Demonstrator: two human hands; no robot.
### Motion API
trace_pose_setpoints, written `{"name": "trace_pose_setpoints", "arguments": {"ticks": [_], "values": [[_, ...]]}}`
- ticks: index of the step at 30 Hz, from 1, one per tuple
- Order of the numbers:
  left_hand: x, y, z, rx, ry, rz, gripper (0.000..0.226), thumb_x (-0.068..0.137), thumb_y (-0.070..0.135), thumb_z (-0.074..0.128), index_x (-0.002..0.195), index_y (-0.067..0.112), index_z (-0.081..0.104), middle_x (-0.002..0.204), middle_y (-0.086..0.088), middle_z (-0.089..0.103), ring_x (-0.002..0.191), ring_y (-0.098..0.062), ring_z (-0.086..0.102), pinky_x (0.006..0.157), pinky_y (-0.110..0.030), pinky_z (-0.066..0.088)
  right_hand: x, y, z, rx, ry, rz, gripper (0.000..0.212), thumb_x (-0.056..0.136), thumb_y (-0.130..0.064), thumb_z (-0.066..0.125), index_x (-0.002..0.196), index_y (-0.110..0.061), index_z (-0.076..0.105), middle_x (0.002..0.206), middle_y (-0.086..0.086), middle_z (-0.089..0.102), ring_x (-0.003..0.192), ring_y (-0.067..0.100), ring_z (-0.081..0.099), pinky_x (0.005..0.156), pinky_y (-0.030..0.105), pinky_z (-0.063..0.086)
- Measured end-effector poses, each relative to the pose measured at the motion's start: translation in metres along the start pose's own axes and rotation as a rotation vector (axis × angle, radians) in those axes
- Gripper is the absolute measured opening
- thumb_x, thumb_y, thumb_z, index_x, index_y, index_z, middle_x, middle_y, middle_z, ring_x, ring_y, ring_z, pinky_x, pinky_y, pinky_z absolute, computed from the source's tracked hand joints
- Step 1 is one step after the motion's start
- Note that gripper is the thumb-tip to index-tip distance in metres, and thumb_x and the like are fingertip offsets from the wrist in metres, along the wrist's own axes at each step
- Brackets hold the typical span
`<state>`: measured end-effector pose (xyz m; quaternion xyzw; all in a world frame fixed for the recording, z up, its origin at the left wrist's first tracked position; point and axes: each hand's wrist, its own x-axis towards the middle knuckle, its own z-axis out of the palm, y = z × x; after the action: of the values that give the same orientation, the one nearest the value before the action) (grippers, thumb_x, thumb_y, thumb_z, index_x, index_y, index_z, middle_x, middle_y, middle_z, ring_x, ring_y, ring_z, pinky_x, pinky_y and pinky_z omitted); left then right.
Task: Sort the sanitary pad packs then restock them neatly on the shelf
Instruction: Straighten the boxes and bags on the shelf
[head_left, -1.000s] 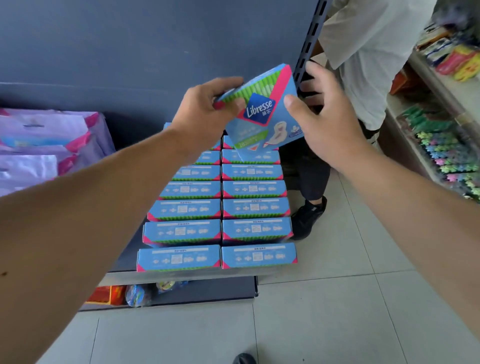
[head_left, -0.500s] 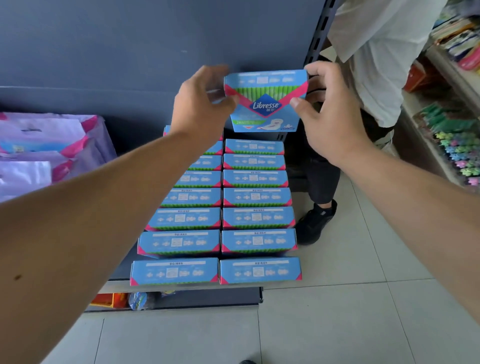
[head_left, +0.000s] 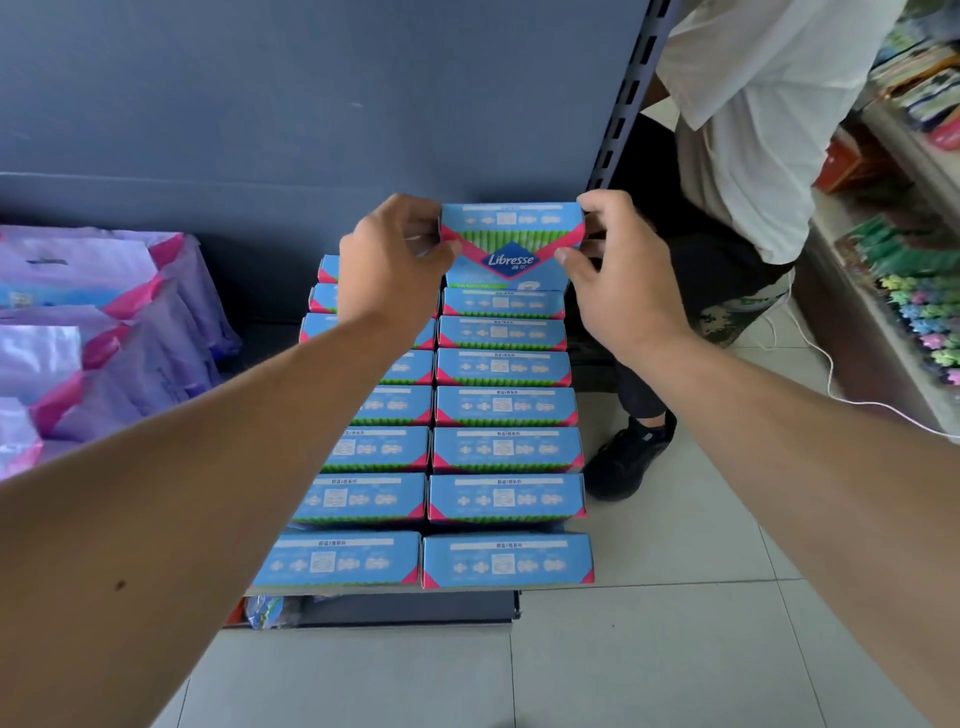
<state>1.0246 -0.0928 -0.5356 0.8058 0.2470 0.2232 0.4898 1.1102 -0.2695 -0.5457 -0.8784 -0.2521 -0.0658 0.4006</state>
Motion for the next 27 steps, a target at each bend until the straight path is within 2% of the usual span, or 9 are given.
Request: {"name": "trace_pose_setpoints", "arguments": {"ticks": [6,8,10,12,14,16,19,24,27], "values": [[0.001,-0.007,0.002,0.213,-0.039,0.068,0.022,0.089,0.012,0.063,0.110,0.011,0.069,0.097,0.001,0.072,0.094,-0.013,0.067,0.086,-0.020,0.050,0.002,0.004,0.009,-0.051,-0.054,0.072,0.033,0.094,-0.024,0.063,0.124,-0.016,0.050,0.116,-0.002,0.064,0.098,0.011,0.061,0.075,0.029,0.053],[0.000,-0.008,0.001,0.272,-0.055,0.100,0.021,0.092,0.012,0.056,0.108,0.009,0.070,0.098,-0.005,0.073,0.092,-0.021,0.066,0.082,-0.026,0.048,0.002,0.005,0.012,-0.066,-0.057,0.099,0.033,0.095,-0.025,0.062,0.124,-0.015,0.050,0.116,-0.001,0.064,0.098,0.011,0.061,0.073,0.029,0.053],[-0.001,-0.011,0.002,0.338,-0.083,0.113,0.024,0.092,0.010,0.046,0.102,0.006,0.068,0.092,-0.015,0.070,0.072,-0.034,0.055,0.068,-0.037,0.050,0.000,0.007,0.015,-0.082,-0.076,0.127,0.033,0.096,-0.026,0.060,0.125,-0.015,0.050,0.116,0.000,0.065,0.098,0.012,0.062,0.073,0.031,0.055],[-0.002,-0.013,0.003,0.381,-0.138,0.089,0.033,0.090,0.007,0.040,0.108,0.010,0.068,0.095,-0.018,0.067,0.065,-0.031,0.047,0.060,-0.036,0.048,-0.002,0.008,0.018,-0.097,-0.092,0.155,0.032,0.098,-0.026,0.056,0.128,-0.015,0.051,0.116,0.001,0.066,0.096,0.012,0.063,0.070,0.031,0.055],[-0.003,-0.019,0.004,0.440,-0.180,0.093,0.043,0.092,0.007,0.039,0.128,0.015,0.062,0.124,-0.008,0.062,0.103,-0.029,0.056,0.084,-0.033,0.048,-0.004,0.007,0.019,-0.109,-0.112,0.174,0.032,0.100,-0.024,0.050,0.131,-0.015,0.051,0.115,0.002,0.067,0.094,0.011,0.061,0.066,0.026,0.050],[-0.002,-0.026,0.004,0.529,-0.222,0.126,0.047,0.095,0.009,0.039,0.139,0.016,0.053,0.145,-0.002,0.048,0.132,-0.024,0.038,0.104,-0.032,0.037,-0.006,0.007,0.020,-0.121,-0.159,0.176,0.031,0.100,-0.024,0.046,0.130,-0.014,0.052,0.114,0.002,0.067,0.093,0.012,0.061,0.066,0.026,0.049],[-0.001,-0.031,0.003,0.651,-0.306,0.121,0.049,0.097,0.016,0.038,0.146,0.020,0.043,0.153,0.000,0.036,0.140,-0.023,0.025,0.114,-0.039,0.028,-0.011,0.007,0.019,-0.115,-0.238,0.198,0.032,0.102,-0.026,0.041,0.129,-0.012,0.050,0.112,0.002,0.065,0.094,0.013,0.061,0.069,0.030,0.054],[-0.003,-0.034,0.000,0.703,-0.360,0.146,0.052,0.099,0.024,0.036,0.151,0.026,0.033,0.157,-0.001,0.028,0.145,-0.021,0.018,0.118,-0.038,0.019,-0.012,0.005,0.018,-0.124,-0.391,0.308,0.053,0.104,-0.032,0.033,0.153,-0.015,0.025,0.118,0.003,0.055,0.095,0.015,0.057,0.067,0.031,0.049],[-0.004,-0.035,-0.010,0.634,-0.252,0.185,0.054,0.097,0.023,0.037,0.151,0.020,0.031,0.154,-0.001,0.035,0.143,-0.022,0.025,0.117,-0.037,0.021,-0.014,-0.002,0.019,-0.231,-0.320,0.135,0.054,0.103,-0.031,0.035,0.153,-0.013,0.026,0.146,0.005,0.045,0.128,0.021,0.046,0.097,0.034,0.043]]}}
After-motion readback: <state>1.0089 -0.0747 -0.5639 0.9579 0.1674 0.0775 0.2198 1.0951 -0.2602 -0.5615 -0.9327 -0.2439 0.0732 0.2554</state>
